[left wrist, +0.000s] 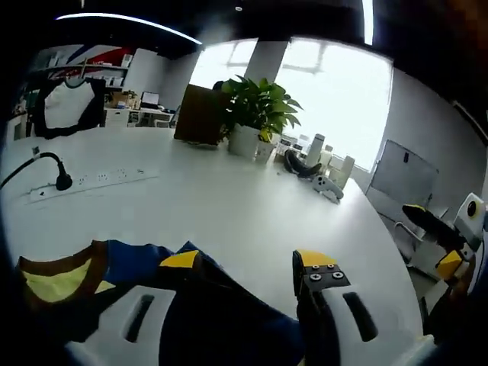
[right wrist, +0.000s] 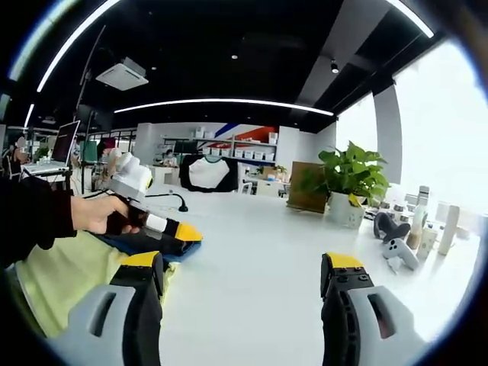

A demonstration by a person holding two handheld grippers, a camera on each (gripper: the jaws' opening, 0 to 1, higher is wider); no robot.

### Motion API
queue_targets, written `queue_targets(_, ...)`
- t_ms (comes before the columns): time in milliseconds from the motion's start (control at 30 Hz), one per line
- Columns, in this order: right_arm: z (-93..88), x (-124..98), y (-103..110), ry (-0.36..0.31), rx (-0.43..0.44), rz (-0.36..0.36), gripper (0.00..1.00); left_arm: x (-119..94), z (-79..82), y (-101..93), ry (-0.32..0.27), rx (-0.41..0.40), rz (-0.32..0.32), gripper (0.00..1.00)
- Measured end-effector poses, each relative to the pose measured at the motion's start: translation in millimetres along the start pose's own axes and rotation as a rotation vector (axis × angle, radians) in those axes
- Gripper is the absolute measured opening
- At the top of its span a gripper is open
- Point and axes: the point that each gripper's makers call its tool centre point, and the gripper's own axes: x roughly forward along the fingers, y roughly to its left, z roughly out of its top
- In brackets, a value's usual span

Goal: Fold the garment on the visible template until the final outline fits inside the template.

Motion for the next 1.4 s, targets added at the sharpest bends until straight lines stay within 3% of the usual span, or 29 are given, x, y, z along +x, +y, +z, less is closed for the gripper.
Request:
queue_targets(100,-0.2,0,0,0.0,0.0,-0.002,0.88,-8,5.1,0.1,-0.035,0.034,0.005,0.69)
queue_targets(167,-0.6,0,0,0.0,-0.001,-0.002,0.88,-12,17.4,10.2,-0.104,0.098,0.054,0.92)
queue_targets(200,-0.8,0,0,0.0,0.0,-0.001,0.88,-16,19.6,13.6,-0.109,0.115,0.071,1.0)
queue_targets(233,-0.9,0,0,0.0,0.0,-0.001,0.88,-18,18.8,16.4,-0.094,0.111,0.08,0.96)
queue_targets(400,-1.5,0,-1,0.0,0.001,-0.005,0.88,-32,11.1,25.3,-0.044,0.1,0.092,0.49)
queue_targets(467,-2.0,1,-2,0.001,0.003,-0.006,0.88,-37,6.9,25.9,-0.027,0.114,0.081,0.39)
queue_targets(567,-2.8,2,-1,0.003,0.002,-0.005,0.88,-42,3.8,32.0,-0.004,0.183,0.098,0.34)
queue_targets(667,-2.9,3,0,0.004,0.001,-0.001,0.88,-44,-0.4,36.2,0.018,0.199,0.091,0.16)
queue_targets(767,-2.5,4,1,0.003,-0.001,0.001,0.88,-41,-7.9,37.6,0.033,0.222,0.084,0.14)
queue_targets(867,-2.8,4,2,0.005,0.0,0.005,0.87,-37,-19.0,37.7,0.082,0.302,0.07,0.01)
queue_targets(1067,-3.0,3,3,0.007,0.003,0.009,0.87,-22,-29.7,35.0,0.112,0.365,0.051,0.01)
queue_targets(1167,-2.7,1,1,0.005,0.006,0.006,0.87,-15,-34.4,34.8,0.134,0.368,0.061,0.01)
queue_targets(1400,-0.5,-2,-4,-0.004,0.016,0.005,0.87,2,-34.8,31.3,0.119,0.343,0.066,0.01)
